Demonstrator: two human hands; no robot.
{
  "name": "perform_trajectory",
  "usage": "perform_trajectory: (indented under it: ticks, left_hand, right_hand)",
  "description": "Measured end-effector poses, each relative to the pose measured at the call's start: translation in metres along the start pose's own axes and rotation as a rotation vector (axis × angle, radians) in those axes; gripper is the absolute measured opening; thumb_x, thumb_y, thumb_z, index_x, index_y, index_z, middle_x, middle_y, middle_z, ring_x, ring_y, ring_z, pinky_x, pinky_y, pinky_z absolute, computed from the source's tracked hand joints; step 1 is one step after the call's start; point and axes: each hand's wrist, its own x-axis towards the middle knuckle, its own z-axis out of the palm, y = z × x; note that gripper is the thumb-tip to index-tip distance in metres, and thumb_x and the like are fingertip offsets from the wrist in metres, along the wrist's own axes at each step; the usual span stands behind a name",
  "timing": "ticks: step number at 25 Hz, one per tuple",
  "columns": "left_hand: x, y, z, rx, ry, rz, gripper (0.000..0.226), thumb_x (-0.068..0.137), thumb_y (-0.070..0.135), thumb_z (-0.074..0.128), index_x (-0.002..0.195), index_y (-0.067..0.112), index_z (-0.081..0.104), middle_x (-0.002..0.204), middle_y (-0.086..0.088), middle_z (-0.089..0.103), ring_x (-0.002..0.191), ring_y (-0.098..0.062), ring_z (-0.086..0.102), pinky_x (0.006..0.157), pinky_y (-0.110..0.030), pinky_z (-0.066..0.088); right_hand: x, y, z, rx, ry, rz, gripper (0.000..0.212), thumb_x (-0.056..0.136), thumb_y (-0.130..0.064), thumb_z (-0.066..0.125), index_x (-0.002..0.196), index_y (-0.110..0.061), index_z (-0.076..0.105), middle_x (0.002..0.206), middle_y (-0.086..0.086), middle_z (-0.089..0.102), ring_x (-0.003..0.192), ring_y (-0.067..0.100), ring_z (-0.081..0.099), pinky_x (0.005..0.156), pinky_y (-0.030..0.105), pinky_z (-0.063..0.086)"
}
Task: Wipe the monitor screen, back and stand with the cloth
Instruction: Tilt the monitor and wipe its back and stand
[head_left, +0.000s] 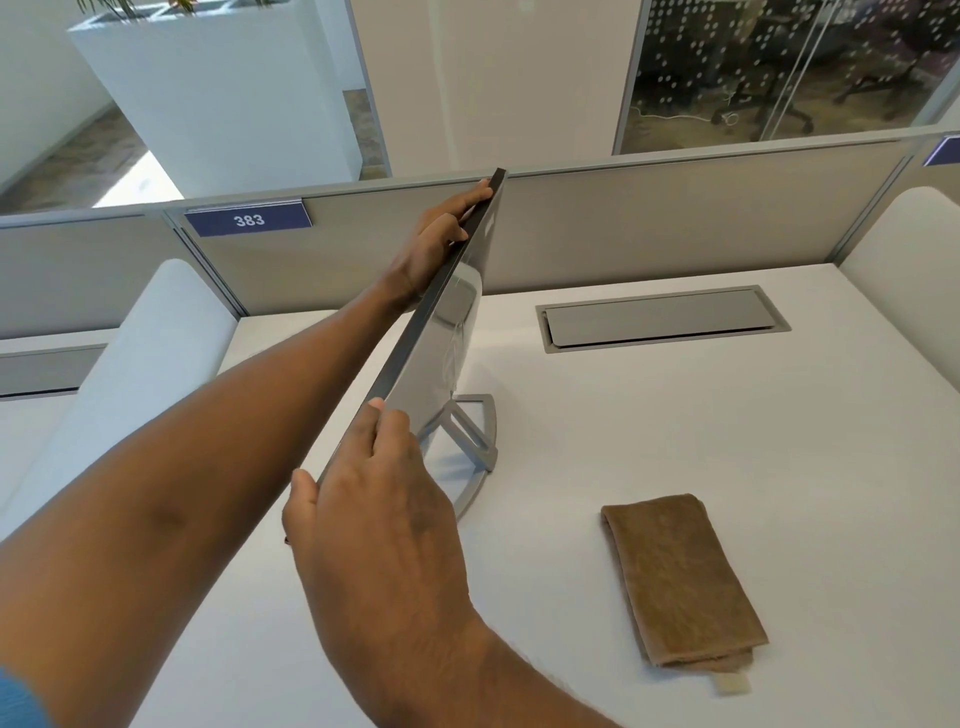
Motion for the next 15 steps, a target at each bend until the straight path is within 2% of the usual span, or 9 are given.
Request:
perform_trajectory:
  ticks: [4,7,9,10,12,13,15]
  left_hand:
    - [0.004,-0.001,-0.002,0.013,-0.039,0.009,0.07,0.075,0.011,0.038,0.144,0.013,0.051,0.16,-0.013,0.044,0.151,-0.023,0.037,0.119,-0.024,0.032]
    - [0.004,0.003,-0.005,0.002,-0.05,-0.035,0.074,0.074,0.012,0.04,0.147,0.01,0.049,0.161,-0.016,0.043,0.149,-0.021,0.039,0.113,-0.017,0.034]
    - [0.002,0.004,-0.005,0.007,-0.059,-0.049,0.075,0.073,0.016,0.043,0.147,0.011,0.048,0.161,-0.017,0.042,0.15,-0.021,0.038,0.113,-0.015,0.034]
    - [0.002,0.004,-0.005,0.006,-0.057,-0.051,0.074,0.073,0.017,0.044,0.147,0.013,0.048,0.161,-0.016,0.042,0.15,-0.021,0.037,0.113,-0.015,0.033]
    - [0.001,0.005,-0.005,0.032,-0.038,-0.046,0.072,0.075,0.014,0.042,0.147,0.013,0.048,0.161,-0.015,0.042,0.149,-0.017,0.037,0.114,-0.015,0.032]
    - [0.0,0.005,-0.007,0.057,-0.029,-0.043,0.071,0.076,0.014,0.041,0.147,0.013,0.049,0.16,-0.012,0.044,0.147,-0.015,0.04,0.114,-0.015,0.033]
    - [-0.004,0.007,-0.007,0.081,-0.013,-0.03,0.068,0.077,0.015,0.042,0.144,0.016,0.055,0.155,-0.003,0.051,0.14,-0.005,0.047,0.114,-0.018,0.034]
  right_hand:
    - [0.003,-0.008,0.011,0.033,-0.013,0.02,0.067,0.057,-0.051,0.098,0.098,-0.001,0.081,0.088,0.011,0.075,0.07,0.021,0.073,0.055,0.024,0.061]
    - [0.004,-0.01,0.018,0.018,0.022,-0.011,0.065,0.054,-0.056,0.096,0.093,-0.005,0.084,0.088,0.009,0.077,0.071,0.021,0.074,0.056,0.023,0.06]
    - [0.003,-0.007,0.016,0.082,0.062,-0.027,0.066,0.068,-0.056,0.089,0.106,-0.003,0.081,0.098,0.009,0.077,0.08,0.021,0.075,0.062,0.023,0.061]
    - [0.002,-0.005,0.014,0.161,0.06,-0.046,0.069,0.08,-0.054,0.082,0.124,-0.001,0.073,0.112,0.011,0.073,0.091,0.022,0.074,0.071,0.024,0.062]
    - [0.001,0.002,0.01,0.27,-0.005,-0.088,0.075,0.101,-0.053,0.057,0.157,-0.006,0.038,0.142,0.011,0.055,0.123,0.022,0.061,0.094,0.026,0.056]
    - [-0.001,0.008,0.009,0.302,0.03,-0.102,0.074,0.105,-0.054,0.048,0.162,-0.012,0.026,0.148,0.008,0.049,0.13,0.02,0.055,0.099,0.024,0.051]
    - [-0.006,0.023,0.013,0.286,0.157,-0.116,0.067,0.106,-0.058,0.043,0.159,-0.019,0.03,0.148,0.004,0.051,0.13,0.018,0.055,0.095,0.017,0.042]
